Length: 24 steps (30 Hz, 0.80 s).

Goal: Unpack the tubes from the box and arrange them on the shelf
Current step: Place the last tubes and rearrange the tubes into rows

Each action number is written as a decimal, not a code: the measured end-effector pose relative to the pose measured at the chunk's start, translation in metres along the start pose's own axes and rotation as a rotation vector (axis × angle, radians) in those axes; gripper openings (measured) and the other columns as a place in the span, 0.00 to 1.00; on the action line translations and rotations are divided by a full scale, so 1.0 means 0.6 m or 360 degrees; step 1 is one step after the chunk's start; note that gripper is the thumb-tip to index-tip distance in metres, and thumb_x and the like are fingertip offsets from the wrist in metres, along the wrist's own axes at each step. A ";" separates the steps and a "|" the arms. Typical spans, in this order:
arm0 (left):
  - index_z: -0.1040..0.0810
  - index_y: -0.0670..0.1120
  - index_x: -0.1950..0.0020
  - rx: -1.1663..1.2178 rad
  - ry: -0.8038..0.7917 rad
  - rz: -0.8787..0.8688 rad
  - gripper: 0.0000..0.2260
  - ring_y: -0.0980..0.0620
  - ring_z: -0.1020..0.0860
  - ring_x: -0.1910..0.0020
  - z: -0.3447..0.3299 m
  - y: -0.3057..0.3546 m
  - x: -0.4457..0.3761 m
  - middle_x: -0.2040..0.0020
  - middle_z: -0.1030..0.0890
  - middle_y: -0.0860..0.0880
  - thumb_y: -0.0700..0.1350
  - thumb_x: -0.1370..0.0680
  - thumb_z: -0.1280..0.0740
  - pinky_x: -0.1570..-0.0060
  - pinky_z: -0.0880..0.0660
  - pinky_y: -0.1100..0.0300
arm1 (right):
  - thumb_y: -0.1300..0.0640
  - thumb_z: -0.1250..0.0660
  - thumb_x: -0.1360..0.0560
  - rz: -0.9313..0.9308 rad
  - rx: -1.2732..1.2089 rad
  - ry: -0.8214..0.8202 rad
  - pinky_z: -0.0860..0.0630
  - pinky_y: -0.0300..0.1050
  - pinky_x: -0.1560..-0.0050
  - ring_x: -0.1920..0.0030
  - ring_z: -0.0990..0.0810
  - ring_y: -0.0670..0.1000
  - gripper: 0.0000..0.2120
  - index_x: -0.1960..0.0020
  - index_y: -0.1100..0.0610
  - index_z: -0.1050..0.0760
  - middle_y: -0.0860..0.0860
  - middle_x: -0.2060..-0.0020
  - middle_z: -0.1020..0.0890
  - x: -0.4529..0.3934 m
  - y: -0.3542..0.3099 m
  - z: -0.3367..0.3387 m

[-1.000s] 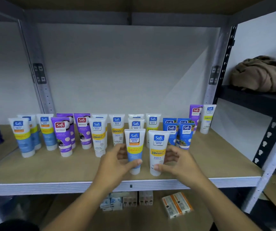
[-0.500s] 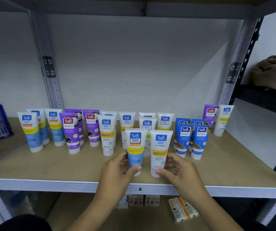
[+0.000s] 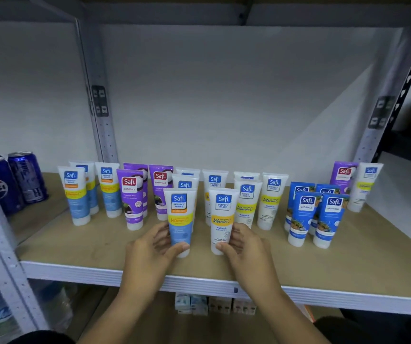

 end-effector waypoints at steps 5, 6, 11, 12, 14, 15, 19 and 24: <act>0.20 0.54 0.46 0.0010 0.0018 0.0039 0.21 0.61 0.16 0.51 0.012 -0.010 -0.010 0.52 0.14 0.54 0.41 0.35 0.19 0.51 0.21 0.68 | 0.61 0.28 0.27 -0.0019 0.0095 0.0067 0.21 0.46 0.42 0.47 0.18 0.39 0.17 0.41 0.47 0.25 0.42 0.48 0.16 -0.017 -0.001 -0.034; 0.21 0.55 0.47 0.0003 0.0016 0.0038 0.21 0.62 0.17 0.52 0.012 -0.010 -0.010 0.52 0.14 0.55 0.41 0.35 0.19 0.53 0.22 0.70 | 0.60 0.28 0.27 -0.0016 0.0120 0.0083 0.21 0.46 0.42 0.46 0.19 0.40 0.17 0.41 0.46 0.25 0.42 0.48 0.16 -0.020 -0.001 -0.040; 0.21 0.51 0.44 0.0014 0.0014 0.0012 0.22 0.66 0.18 0.53 0.010 -0.007 -0.006 0.51 0.16 0.57 0.39 0.34 0.20 0.57 0.25 0.76 | 0.60 0.30 0.26 -0.0011 0.0284 0.0183 0.20 0.47 0.46 0.48 0.18 0.44 0.15 0.42 0.48 0.25 0.44 0.50 0.17 -0.029 -0.004 -0.059; 0.21 0.50 0.43 0.0013 0.0014 0.0002 0.22 0.66 0.18 0.53 0.011 -0.006 -0.005 0.51 0.16 0.57 0.39 0.33 0.20 0.56 0.25 0.77 | 0.60 0.31 0.26 -0.0014 0.0314 0.0199 0.20 0.47 0.48 0.49 0.18 0.45 0.14 0.42 0.49 0.25 0.44 0.51 0.17 -0.030 -0.005 -0.061; 0.21 0.50 0.42 0.0000 0.0009 -0.0014 0.22 0.67 0.18 0.52 0.010 -0.006 -0.004 0.51 0.16 0.57 0.40 0.33 0.20 0.56 0.25 0.77 | 0.60 0.32 0.25 -0.0010 0.0355 0.0221 0.21 0.46 0.50 0.51 0.18 0.47 0.13 0.42 0.50 0.25 0.46 0.52 0.17 -0.032 -0.007 -0.064; 0.21 0.50 0.42 0.0001 0.0009 -0.0018 0.22 0.67 0.19 0.52 0.010 -0.006 -0.004 0.51 0.16 0.58 0.40 0.33 0.20 0.56 0.25 0.77 | 0.60 0.32 0.25 -0.0009 0.0362 0.0229 0.21 0.45 0.51 0.51 0.18 0.47 0.13 0.42 0.50 0.25 0.47 0.52 0.17 -0.033 -0.008 -0.065; 0.21 0.50 0.42 0.0016 -0.0009 -0.0023 0.22 0.68 0.19 0.52 0.010 -0.006 -0.004 0.50 0.16 0.58 0.39 0.33 0.20 0.55 0.25 0.77 | 0.60 0.32 0.25 -0.0011 0.0386 0.0233 0.21 0.44 0.52 0.52 0.19 0.47 0.13 0.42 0.51 0.25 0.47 0.53 0.17 -0.039 -0.010 -0.067; 0.21 0.50 0.43 0.0020 -0.0009 -0.0048 0.21 0.66 0.18 0.52 0.010 -0.004 -0.003 0.51 0.16 0.59 0.39 0.32 0.21 0.55 0.25 0.76 | 0.60 0.32 0.24 -0.0050 0.0391 0.0231 0.21 0.44 0.50 0.50 0.19 0.48 0.14 0.40 0.50 0.26 0.48 0.50 0.17 -0.042 -0.008 -0.071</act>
Point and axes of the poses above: each hand's wrist, its own x-axis away from the middle knuckle, its own z-axis out of the back of the hand, y = z × x, the point moved 3 cm from there along -x, towards the middle knuckle
